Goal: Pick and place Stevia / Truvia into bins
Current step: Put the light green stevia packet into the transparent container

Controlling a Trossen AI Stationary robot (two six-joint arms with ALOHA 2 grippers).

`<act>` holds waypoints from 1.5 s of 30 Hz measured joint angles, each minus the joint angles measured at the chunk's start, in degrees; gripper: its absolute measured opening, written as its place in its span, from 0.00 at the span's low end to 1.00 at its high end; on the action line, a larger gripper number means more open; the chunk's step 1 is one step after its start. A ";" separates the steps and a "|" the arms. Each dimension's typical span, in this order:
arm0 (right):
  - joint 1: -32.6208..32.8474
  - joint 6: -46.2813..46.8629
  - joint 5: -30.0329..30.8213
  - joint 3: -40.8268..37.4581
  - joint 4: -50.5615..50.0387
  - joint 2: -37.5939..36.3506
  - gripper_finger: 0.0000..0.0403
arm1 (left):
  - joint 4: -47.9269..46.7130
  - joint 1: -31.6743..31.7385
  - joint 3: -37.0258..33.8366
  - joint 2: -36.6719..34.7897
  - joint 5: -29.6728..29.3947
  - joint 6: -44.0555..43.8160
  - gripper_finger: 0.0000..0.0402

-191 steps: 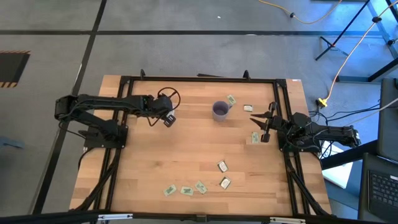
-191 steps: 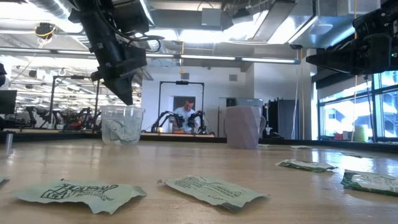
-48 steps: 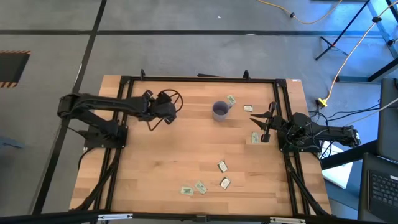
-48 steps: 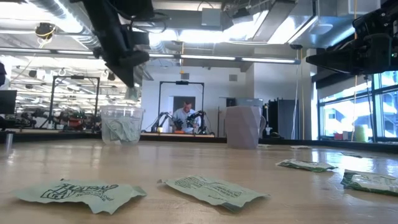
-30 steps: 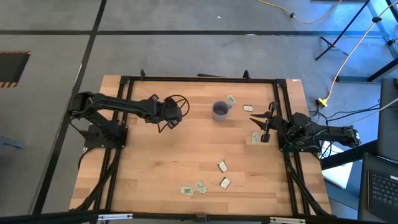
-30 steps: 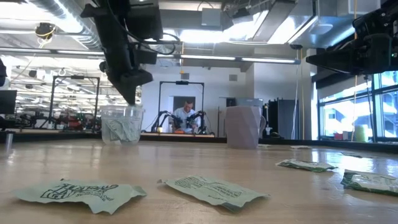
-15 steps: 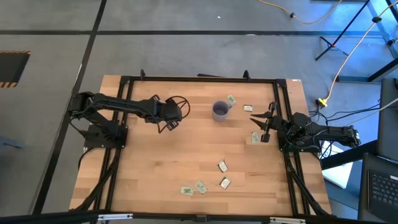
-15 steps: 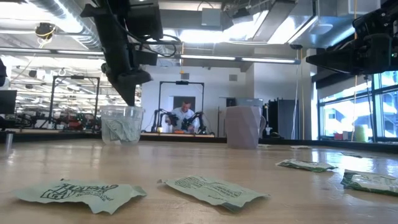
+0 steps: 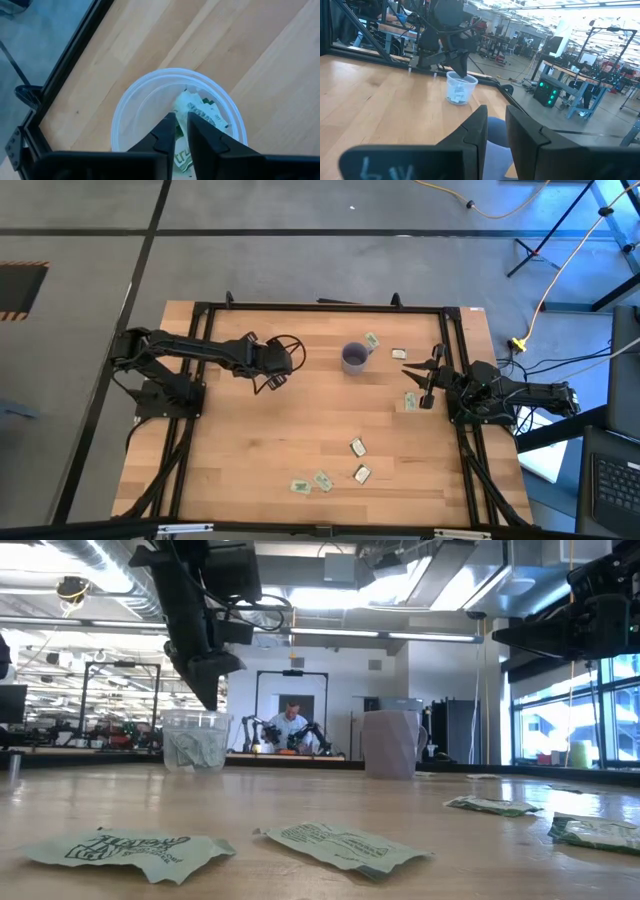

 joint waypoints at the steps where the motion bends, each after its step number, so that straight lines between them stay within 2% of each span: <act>1: 0.01 0.00 0.02 -0.01 0.01 0.01 0.19 | -0.01 0.00 0.00 0.00 -0.01 0.00 0.12; 6: 0.01 0.00 0.00 0.00 0.00 0.00 0.19 | -0.05 -0.86 2.05 -1.42 0.09 2.90 0.16; 9: -0.01 0.00 0.02 0.00 0.00 0.00 0.19 | 3.30 -3.10 3.54 -2.78 3.31 10.91 0.16; 11: 0.01 0.00 0.02 0.00 0.02 0.00 0.19 | 6.61 -5.19 3.97 -3.19 10.08 17.76 0.16; 16: -0.01 -0.20 0.02 -0.01 0.00 0.02 0.19 | 17.27 -11.70 4.11 -2.22 32.52 31.19 0.17; 19: -0.01 -0.20 0.00 0.00 0.03 0.02 0.19 | 23.27 -16.01 4.11 -0.12 38.05 34.58 0.19; 25: 0.01 -0.12 0.02 0.00 0.02 0.02 0.19 | 28.81 -23.37 4.11 7.29 38.37 36.36 0.24; 30: 0.00 0.22 0.00 0.00 0.00 0.02 0.18 | 32.56 -27.33 4.11 14.18 39.87 33.12 0.27; 33: -0.01 0.30 0.00 0.00 -0.02 0.02 0.18 | 33.77 -29.34 4.11 16.53 42.10 30.62 0.27; 40: 0.01 0.26 0.00 -0.02 0.00 0.02 0.19 | 39.53 -33.55 4.09 19.60 41.36 27.87 0.25; 45: 0.00 0.32 0.02 0.00 0.01 0.02 0.19 | 41.28 -34.23 4.09 22.50 41.15 25.50 0.25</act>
